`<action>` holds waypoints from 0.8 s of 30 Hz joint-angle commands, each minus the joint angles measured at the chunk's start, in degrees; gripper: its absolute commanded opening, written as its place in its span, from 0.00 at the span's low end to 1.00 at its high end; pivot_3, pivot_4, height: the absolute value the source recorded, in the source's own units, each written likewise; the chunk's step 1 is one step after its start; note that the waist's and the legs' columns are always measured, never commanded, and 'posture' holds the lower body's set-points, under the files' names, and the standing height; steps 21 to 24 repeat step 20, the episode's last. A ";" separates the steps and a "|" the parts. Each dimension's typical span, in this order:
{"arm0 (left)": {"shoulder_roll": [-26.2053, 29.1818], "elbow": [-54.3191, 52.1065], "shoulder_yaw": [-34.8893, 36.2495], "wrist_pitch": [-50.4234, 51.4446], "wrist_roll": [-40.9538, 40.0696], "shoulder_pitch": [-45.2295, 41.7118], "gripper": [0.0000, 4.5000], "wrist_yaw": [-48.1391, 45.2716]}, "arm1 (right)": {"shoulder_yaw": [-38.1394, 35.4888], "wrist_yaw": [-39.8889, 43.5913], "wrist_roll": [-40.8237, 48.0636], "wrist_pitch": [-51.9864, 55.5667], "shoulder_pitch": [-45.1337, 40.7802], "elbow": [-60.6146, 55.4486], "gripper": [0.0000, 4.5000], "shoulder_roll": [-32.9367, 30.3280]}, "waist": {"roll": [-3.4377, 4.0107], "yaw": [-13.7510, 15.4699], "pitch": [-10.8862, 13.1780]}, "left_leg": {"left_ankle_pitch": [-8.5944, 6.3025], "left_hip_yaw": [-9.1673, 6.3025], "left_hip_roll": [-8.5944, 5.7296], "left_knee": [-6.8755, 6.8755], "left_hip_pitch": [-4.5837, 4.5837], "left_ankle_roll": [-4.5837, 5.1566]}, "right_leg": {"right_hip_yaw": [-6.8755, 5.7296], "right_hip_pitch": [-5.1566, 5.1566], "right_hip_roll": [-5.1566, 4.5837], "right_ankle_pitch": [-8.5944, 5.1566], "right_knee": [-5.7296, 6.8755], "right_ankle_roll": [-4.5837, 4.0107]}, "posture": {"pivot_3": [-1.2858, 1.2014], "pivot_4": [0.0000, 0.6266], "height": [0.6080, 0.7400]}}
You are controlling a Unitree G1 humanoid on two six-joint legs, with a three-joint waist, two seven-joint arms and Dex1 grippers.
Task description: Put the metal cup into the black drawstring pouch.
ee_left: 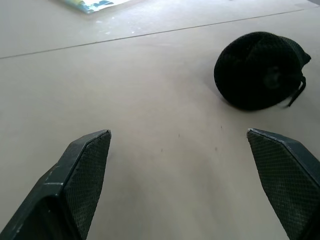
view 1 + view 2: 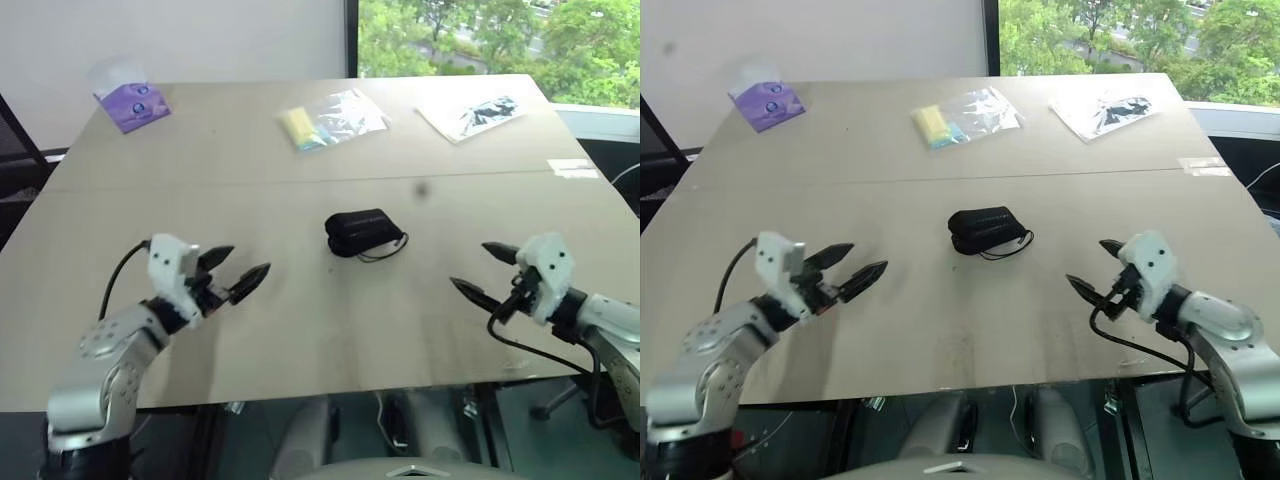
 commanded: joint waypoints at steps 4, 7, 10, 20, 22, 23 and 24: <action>-1.68 -5.41 3.01 -2.83 -1.48 5.02 1.00 2.48 | -5.65 -1.16 1.41 -3.28 2.87 -2.56 1.00 0.89 | 0.07 0.19 -0.04 | -0.01 -0.03 0.06 -0.01 0.11 0.03 | -0.06 0.29 0.08 0.00 -0.38 0.02 | 0.52 0.24 1.00; -2.50 -6.60 3.46 -2.66 -3.08 5.97 1.00 3.44 | -7.35 -2.56 0.40 -6.32 3.67 -1.15 1.00 2.18 | 0.07 0.20 -0.04 | -0.01 -0.03 0.06 -0.02 0.10 0.03 | -0.07 0.29 0.09 0.01 -0.38 0.02 | 0.52 0.24 1.00; -3.22 -7.56 3.66 -2.42 -3.89 6.65 1.00 5.06 | -8.50 -3.73 -0.15 -8.33 3.95 0.77 1.00 3.57 | 0.08 0.18 -0.04 | -0.01 -0.03 0.07 -0.02 0.10 0.02 | -0.07 0.28 0.09 0.01 -0.38 0.02 | 0.52 0.24 1.00; -4.26 -9.70 3.92 -1.86 -5.99 7.14 1.00 10.28 | -9.14 -8.26 -4.44 -15.56 4.76 5.49 1.00 7.02 | 0.16 0.12 -0.07 | -0.01 -0.02 0.07 -0.03 0.10 0.02 | -0.06 0.28 0.10 0.00 -0.38 0.01 | 0.52 0.24 1.00; -4.26 -9.70 3.92 -1.86 -5.99 7.14 1.00 10.28 | -9.14 -8.26 -4.44 -15.56 4.76 5.49 1.00 7.02 | 0.16 0.12 -0.07 | -0.01 -0.02 0.07 -0.03 0.10 0.02 | -0.06 0.28 0.10 0.00 -0.38 0.01 | 0.52 0.24 1.00; -4.26 -9.70 3.92 -1.86 -5.99 7.14 1.00 10.28 | -9.14 -8.26 -4.44 -15.56 4.76 5.49 1.00 7.02 | 0.16 0.12 -0.07 | -0.01 -0.02 0.07 -0.03 0.10 0.02 | -0.06 0.28 0.10 0.00 -0.38 0.01 | 0.52 0.24 1.00; -4.26 -9.70 3.92 -1.86 -5.99 7.14 1.00 10.28 | -9.14 -8.26 -4.44 -15.56 4.76 5.49 1.00 7.02 | 0.16 0.12 -0.07 | -0.01 -0.02 0.07 -0.03 0.10 0.02 | -0.06 0.28 0.10 0.00 -0.38 0.01 | 0.52 0.24 1.00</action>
